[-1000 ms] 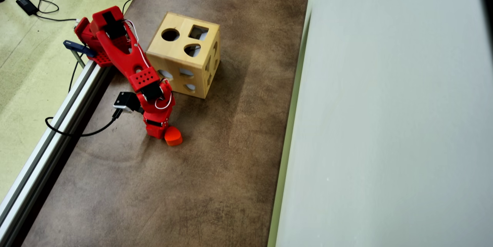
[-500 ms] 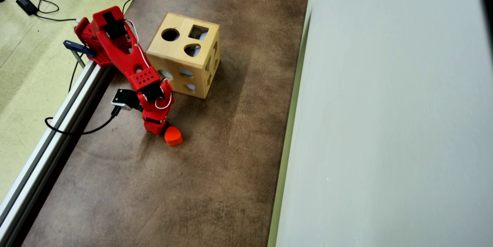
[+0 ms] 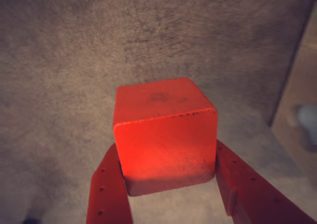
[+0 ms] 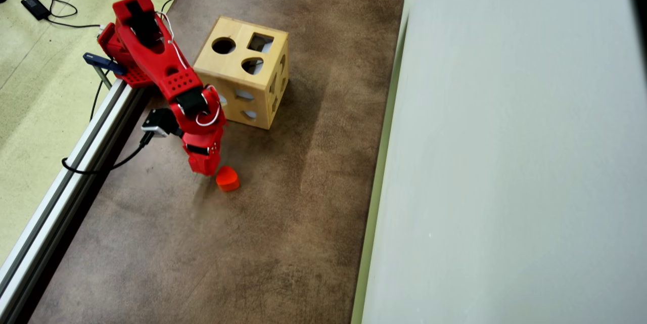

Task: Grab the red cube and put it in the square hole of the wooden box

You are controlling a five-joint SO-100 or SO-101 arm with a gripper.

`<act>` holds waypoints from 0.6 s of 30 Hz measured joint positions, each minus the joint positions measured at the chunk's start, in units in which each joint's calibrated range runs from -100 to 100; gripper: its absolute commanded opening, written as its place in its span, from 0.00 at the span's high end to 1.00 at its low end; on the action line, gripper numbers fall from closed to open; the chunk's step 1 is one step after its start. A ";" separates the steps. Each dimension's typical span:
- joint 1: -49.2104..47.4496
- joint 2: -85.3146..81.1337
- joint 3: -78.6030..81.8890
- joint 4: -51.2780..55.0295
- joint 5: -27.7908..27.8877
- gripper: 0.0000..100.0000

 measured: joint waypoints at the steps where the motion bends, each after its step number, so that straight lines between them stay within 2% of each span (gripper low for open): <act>1: 0.00 -1.69 0.00 1.05 0.00 0.97; 7: -3.23 -16.19 0.00 2.34 2.05 0.97; 18: -14.88 -34.32 0.09 2.50 19.98 0.97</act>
